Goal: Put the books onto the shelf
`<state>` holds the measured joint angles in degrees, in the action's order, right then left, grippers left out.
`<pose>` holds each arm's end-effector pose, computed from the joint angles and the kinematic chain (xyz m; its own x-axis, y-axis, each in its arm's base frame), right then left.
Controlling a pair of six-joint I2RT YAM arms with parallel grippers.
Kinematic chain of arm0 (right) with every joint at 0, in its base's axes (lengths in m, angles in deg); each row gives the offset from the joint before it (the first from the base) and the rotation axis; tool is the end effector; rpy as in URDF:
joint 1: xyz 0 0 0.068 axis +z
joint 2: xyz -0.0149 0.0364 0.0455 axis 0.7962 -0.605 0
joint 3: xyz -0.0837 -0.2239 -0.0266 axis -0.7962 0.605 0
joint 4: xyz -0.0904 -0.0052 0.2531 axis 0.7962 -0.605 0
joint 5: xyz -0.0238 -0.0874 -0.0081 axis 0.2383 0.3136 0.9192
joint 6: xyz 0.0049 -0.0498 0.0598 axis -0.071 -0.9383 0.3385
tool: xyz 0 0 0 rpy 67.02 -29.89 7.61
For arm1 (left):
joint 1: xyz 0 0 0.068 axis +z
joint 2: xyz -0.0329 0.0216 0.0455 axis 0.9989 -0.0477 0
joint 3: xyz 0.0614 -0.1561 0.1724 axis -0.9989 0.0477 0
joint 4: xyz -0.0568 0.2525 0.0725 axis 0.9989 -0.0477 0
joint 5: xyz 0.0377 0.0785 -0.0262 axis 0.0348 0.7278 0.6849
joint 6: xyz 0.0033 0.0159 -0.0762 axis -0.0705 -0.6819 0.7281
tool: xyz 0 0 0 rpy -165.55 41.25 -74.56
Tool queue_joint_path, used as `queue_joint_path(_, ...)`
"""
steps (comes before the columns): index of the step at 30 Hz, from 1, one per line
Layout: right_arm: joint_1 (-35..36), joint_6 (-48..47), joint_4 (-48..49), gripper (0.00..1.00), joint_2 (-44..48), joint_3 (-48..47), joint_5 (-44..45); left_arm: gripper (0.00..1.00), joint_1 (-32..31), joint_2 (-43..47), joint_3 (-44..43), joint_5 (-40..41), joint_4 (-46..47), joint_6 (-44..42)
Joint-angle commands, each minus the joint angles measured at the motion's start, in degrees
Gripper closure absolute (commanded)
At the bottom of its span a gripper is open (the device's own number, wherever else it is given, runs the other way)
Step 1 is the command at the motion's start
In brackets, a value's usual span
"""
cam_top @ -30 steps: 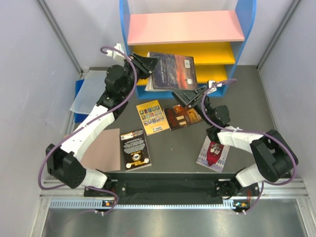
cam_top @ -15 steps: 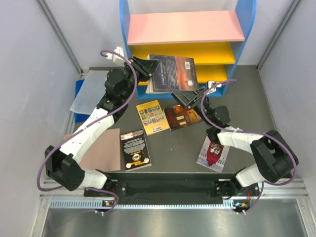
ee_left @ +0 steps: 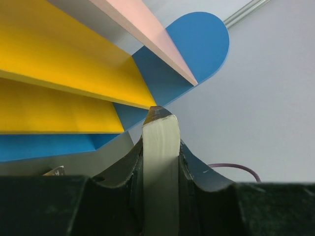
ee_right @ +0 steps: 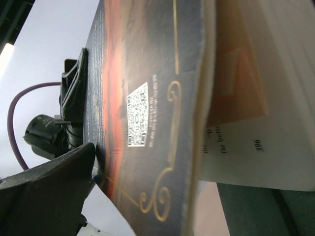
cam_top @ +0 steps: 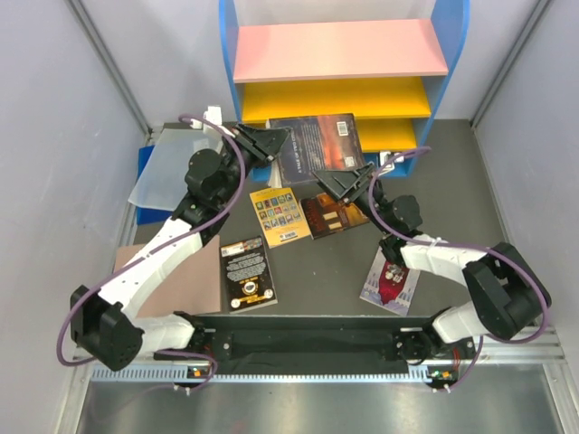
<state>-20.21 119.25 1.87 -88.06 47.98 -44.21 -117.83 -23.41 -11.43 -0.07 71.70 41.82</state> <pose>0.2713 0.1916 0.2535 -0.5842 0.7337 -0.3469 -0.5103 0.0003 0.8600 0.2950 -0.1773 0.3831 -0.3356 -0.7569 -0.5607 0.4661 0.3838 -0.7971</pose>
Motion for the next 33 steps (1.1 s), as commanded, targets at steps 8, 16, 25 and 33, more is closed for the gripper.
queue_joint_path(8,-0.7,-2.0,30.5,0.00,6.6,-0.4,3.5,1.00,-1.9,9.1,11.0,-4.9,-1.7,0.4)
queue_joint_path(16,-1.1,-0.1,30.1,0.00,5.5,-0.8,3.6,1.00,-8.0,10.7,15.5,-4.3,-3.7,-1.3)
queue_joint_path(25,-3.7,5.9,28.5,1.00,1.3,-6.6,-4.6,1.00,-9.8,14.4,16.9,-5.7,-7.6,-8.9)
queue_joint_path(33,-7.3,3.0,11.4,1.00,0.6,-16.2,-27.2,0.48,-9.8,18.0,10.7,-3.8,-26.3,-23.5)
